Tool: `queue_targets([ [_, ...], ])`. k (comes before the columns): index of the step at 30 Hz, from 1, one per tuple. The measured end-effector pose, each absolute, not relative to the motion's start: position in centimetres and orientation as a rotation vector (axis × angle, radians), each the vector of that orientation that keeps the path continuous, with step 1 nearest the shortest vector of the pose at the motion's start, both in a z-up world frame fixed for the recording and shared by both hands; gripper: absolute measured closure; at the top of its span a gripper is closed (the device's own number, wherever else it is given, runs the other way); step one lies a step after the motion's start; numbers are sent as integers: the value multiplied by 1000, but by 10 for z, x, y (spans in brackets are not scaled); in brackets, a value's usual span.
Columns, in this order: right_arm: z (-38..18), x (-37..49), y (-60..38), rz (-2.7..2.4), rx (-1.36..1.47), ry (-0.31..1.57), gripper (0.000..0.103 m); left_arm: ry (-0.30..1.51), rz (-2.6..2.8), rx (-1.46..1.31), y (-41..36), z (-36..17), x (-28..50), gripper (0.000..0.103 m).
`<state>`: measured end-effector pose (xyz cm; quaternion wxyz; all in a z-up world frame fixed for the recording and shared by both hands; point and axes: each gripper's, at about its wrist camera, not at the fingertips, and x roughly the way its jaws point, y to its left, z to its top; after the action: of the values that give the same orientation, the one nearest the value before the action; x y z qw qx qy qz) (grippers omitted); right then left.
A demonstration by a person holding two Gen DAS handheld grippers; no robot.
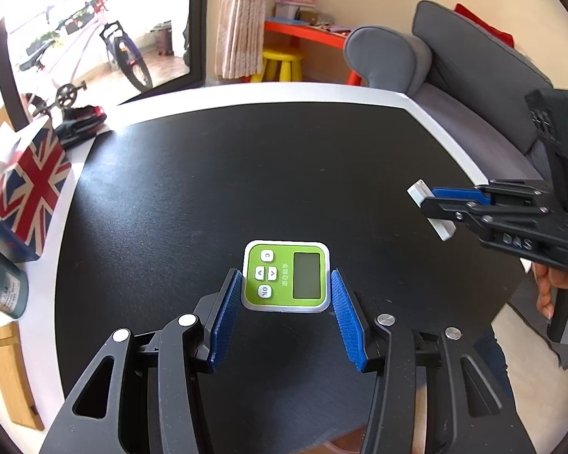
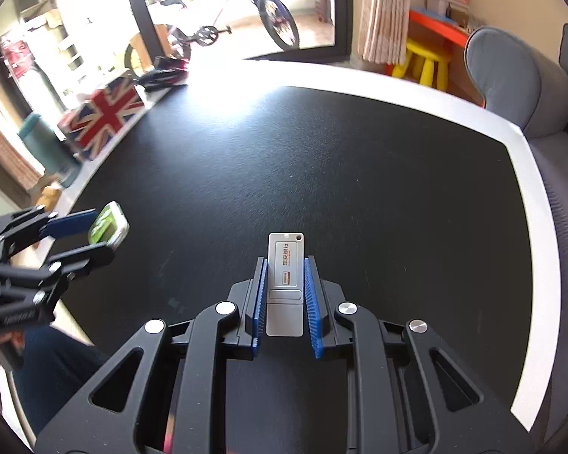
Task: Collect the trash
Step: 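Carry the USB stick and timer over the wastebasket and open both grippers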
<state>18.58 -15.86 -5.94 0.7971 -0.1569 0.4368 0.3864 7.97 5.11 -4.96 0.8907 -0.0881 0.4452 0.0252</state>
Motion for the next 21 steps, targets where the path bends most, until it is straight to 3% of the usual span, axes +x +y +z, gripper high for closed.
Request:
queue_targets([
  [9,-28,124,-220,880,-322,839,84,854,-2,-136,9,-24,40,55],
  [21,-31,56,-273,941,-290,842,84,843,-89,-141,-38,-27,-9,55],
])
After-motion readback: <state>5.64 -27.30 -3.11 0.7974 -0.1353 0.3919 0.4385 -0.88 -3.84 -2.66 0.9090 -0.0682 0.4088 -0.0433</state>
